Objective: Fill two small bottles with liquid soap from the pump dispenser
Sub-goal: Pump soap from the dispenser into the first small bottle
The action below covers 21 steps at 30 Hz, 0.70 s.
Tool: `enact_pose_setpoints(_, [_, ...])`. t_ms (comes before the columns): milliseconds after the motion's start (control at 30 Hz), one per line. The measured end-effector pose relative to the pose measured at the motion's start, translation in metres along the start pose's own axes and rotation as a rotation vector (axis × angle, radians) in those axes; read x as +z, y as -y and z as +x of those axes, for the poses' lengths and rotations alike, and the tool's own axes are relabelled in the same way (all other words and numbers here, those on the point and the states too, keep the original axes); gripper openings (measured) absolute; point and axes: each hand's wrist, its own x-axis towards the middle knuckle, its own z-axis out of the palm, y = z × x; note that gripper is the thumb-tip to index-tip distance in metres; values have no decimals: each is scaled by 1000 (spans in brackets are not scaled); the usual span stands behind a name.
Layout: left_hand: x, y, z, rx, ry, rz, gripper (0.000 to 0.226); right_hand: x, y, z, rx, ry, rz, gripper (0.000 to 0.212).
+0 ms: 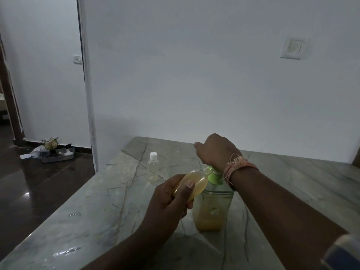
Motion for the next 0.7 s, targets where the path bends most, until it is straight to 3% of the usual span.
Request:
enact_pose_setpoints(300, [-1,1,1,15,0,-12,36,-9,7,-6,-38,-98,-30,39])
enact_pose_setpoints(433, [0,2,0,10,2,4,38,0,1,-2,11,17,64,40])
enact_pose_setpoints(700, [-1,2,2,17,10,-9,31,-12,9,-2,-105,-33,-100,37])
